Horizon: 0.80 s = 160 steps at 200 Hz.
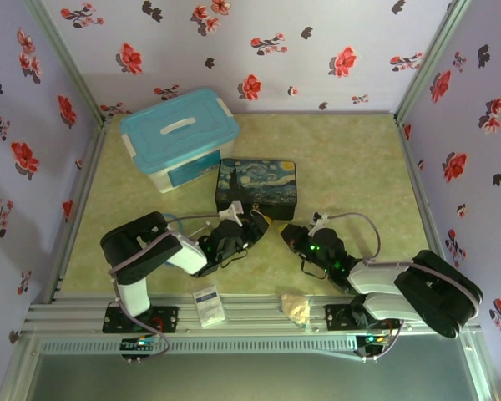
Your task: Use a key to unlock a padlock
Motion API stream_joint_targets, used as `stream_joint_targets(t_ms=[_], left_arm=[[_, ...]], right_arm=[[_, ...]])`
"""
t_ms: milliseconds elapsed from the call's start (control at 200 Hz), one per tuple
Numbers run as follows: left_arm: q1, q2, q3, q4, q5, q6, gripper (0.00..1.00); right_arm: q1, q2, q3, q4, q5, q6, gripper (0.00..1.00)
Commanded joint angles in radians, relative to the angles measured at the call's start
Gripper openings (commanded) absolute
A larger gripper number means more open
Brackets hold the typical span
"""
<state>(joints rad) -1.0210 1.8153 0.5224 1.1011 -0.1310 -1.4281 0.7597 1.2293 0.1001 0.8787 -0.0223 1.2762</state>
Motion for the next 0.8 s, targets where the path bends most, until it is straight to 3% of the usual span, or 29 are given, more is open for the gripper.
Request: stream_joint_targets(t_ms=[0,795], left_arm=[[0.001,0.000,0.002,0.100,-0.023,-0.005,0.00],[-0.002,0.001,0.032,0.094,-0.011,-0.007,0.00]], right_arm=[[-0.003,-0.008,0.043,-0.056,-0.014,-0.039,0.00],[-0.014,0.022,0.052,-0.022,-0.025,-0.028,0.00]])
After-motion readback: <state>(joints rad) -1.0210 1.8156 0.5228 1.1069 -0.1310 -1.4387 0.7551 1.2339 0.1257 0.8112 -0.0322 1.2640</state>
